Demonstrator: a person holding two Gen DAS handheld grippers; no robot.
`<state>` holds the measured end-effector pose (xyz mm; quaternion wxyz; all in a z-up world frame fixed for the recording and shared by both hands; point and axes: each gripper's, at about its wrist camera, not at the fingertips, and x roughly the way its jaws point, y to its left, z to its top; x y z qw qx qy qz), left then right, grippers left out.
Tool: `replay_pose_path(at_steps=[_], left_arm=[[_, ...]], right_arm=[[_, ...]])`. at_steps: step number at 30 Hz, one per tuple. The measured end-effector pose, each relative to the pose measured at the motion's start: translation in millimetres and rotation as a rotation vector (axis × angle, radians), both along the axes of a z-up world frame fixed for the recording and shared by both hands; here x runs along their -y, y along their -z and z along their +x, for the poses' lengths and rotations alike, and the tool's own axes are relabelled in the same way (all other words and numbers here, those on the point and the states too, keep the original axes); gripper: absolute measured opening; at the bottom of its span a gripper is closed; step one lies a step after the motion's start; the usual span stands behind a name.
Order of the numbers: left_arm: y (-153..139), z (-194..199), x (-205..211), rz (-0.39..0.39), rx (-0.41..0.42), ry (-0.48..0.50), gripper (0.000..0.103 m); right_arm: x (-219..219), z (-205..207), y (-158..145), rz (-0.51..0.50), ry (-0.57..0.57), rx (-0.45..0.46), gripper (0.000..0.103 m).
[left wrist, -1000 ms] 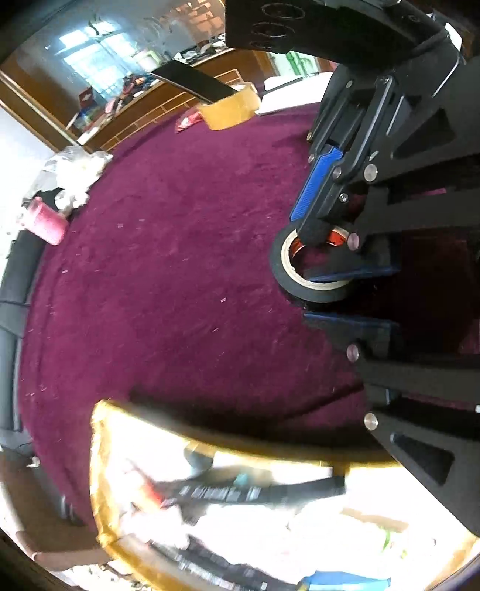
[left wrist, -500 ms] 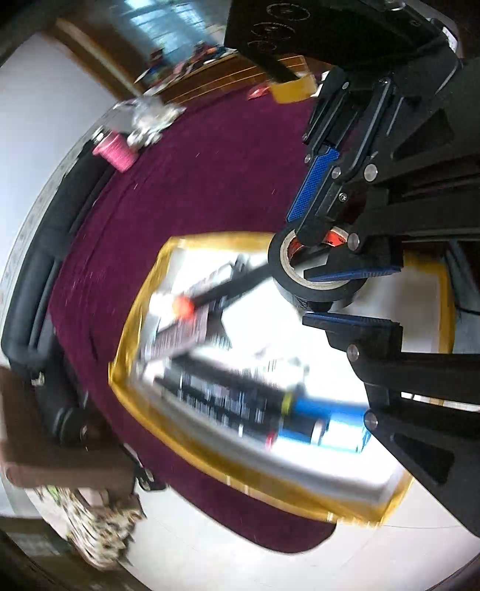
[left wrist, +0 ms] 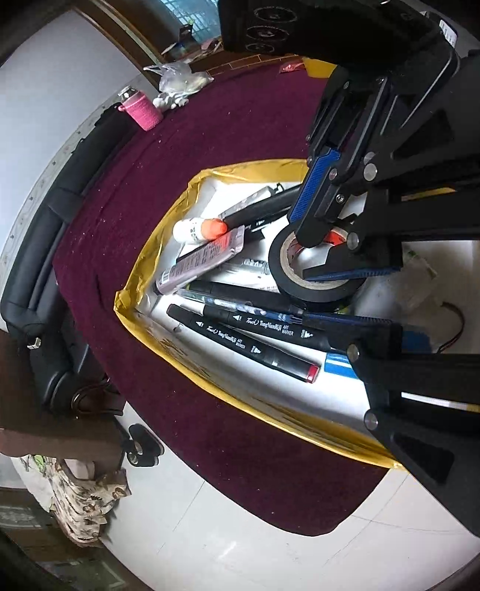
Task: Organize objects
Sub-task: 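Carry the tape roll over the tray box and lower it inside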
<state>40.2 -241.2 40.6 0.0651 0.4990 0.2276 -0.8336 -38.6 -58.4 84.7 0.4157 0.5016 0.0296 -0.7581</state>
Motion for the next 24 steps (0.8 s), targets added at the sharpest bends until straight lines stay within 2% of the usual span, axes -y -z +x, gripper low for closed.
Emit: replay_pose_path(at_steps=[5,10,11,16,18,20,21,22,24], left_arm=[[0,3,2,-0.003,-0.004,0.004,0.016],[-2,15,-12,-0.089,-0.021,0.038,0.02],[-3,16,-15,-0.101,-0.019,0.04,0.022],[-7,22,-18,-0.133,-0.03,-0.002,0.056],[-7,24,-18,-0.137,-0.03,-0.008,0.064],[-9,27,-18,-0.128,-0.04,-0.013,0.066],[-12,28,-21,-0.148,-0.05,-0.011,0.067],[-17,30,-28,-0.209,-0.057,-0.004,0.068],[-18,29,-32,-0.27,-0.05,0.0,0.069]], right_arm=[[9,1,0,0.008,0.001,0.002,0.015],[1,9,2,-0.025,-0.012,-0.014,0.018],[-1,10,3,-0.028,-0.015,-0.02,0.019],[-21,9,6,-0.079,0.008,0.019,0.021],[-29,12,2,-0.109,0.016,0.007,0.021],[-35,12,1,-0.114,0.017,0.01,0.024],[-39,13,-1,-0.125,0.028,0.011,0.026],[-43,16,-3,-0.137,0.034,0.003,0.029],[-45,20,-7,-0.13,0.035,-0.022,0.031]])
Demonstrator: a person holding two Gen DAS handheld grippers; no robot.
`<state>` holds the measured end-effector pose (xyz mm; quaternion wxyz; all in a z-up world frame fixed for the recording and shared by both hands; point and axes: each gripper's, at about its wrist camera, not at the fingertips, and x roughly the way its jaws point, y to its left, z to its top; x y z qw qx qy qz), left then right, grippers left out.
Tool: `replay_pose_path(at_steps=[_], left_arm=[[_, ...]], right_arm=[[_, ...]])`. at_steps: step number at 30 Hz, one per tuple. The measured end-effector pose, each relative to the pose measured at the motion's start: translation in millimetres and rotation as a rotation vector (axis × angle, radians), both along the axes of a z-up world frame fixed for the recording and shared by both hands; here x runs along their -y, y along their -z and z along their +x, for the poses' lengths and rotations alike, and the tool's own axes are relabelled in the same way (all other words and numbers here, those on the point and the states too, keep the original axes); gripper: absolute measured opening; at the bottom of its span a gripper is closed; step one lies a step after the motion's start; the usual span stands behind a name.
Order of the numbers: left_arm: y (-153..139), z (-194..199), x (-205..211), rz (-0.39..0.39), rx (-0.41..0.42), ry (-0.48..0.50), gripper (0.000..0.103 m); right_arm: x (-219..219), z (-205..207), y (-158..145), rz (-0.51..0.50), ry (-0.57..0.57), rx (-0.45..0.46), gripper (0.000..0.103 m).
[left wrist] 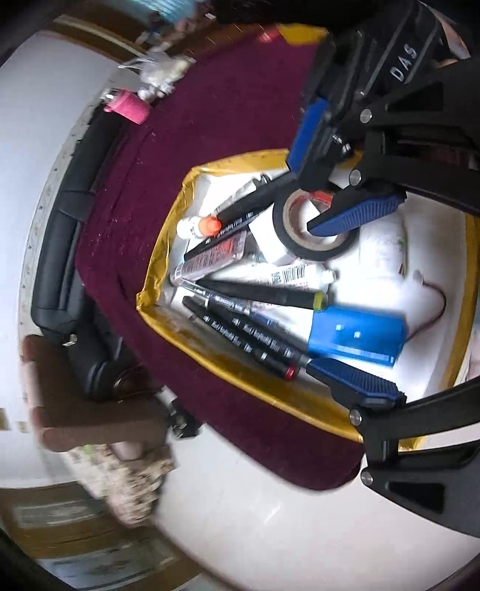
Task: Organize objects
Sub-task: 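Carry the tape roll over the tray box and lower it inside, then open the right tool to release the tape roll and withdraw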
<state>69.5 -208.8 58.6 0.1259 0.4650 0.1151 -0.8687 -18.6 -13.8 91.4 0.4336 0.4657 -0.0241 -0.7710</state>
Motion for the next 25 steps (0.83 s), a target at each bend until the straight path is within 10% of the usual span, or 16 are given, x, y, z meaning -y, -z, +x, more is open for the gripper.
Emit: replay_pose_path(at_steps=[5,13,25], left_arm=[[9,0,11,0.032,0.044,-0.034,0.069],[-25,19,-27,-0.276,-0.069,-0.023,0.079],[-27,18,-48,-0.207,-0.085,0.001,0.081]], right_arm=[[11,-3,1,0.024,-0.006,-0.01,0.031],[-35,4,-4,-0.007,0.063,-0.013,0.031],[-55,23,1,0.039,0.1,-0.014,0.031]])
